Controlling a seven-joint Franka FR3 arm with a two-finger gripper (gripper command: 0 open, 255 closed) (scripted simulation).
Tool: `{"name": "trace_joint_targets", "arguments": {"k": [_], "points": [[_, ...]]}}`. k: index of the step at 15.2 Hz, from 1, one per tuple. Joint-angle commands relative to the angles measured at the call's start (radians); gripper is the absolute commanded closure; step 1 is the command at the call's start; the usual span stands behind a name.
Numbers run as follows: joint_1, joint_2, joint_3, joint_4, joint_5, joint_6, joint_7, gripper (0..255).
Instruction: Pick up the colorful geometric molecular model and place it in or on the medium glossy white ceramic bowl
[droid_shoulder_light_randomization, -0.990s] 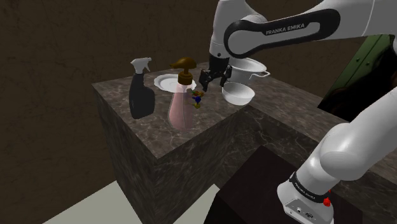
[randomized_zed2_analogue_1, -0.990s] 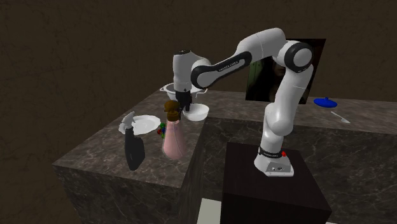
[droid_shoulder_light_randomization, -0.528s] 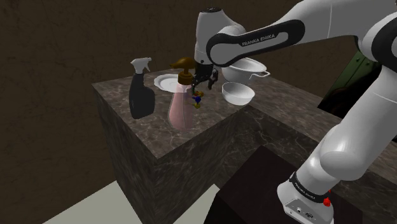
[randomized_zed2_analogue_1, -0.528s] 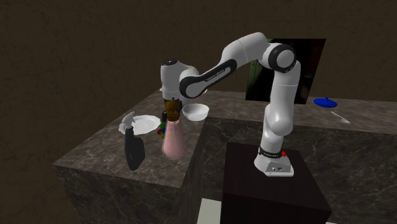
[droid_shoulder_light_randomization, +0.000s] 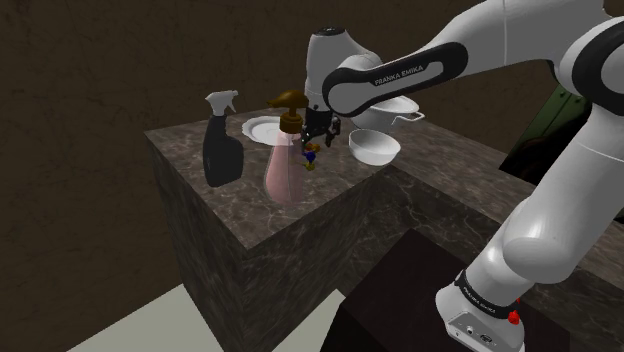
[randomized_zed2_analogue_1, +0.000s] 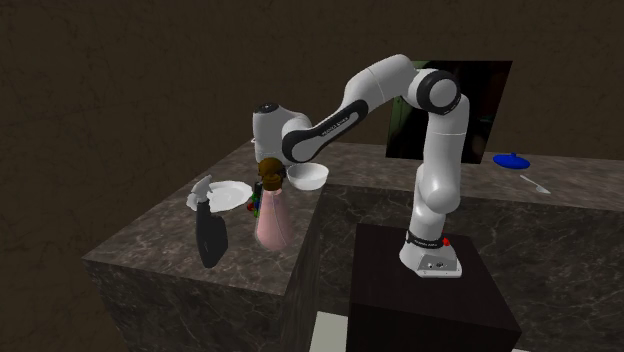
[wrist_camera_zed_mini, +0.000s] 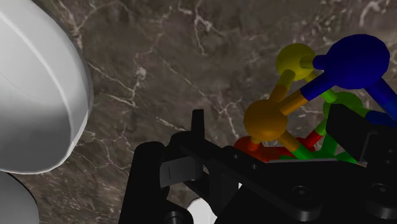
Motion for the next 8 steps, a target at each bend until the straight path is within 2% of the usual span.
{"name": "trace_joint_targets", "arguments": {"k": [1,5,6,8], "points": [[0.0,0.001,0.0,-0.001,0.0,0.001,0.0,0],[0.0,0.001,0.0,-0.001,0.0,0.001,0.0,0],[0.0,0.001,0.0,-0.001,0.0,0.001,0.0,255],[0.0,0.001,0.0,-0.001,0.0,0.001,0.0,255]]}}
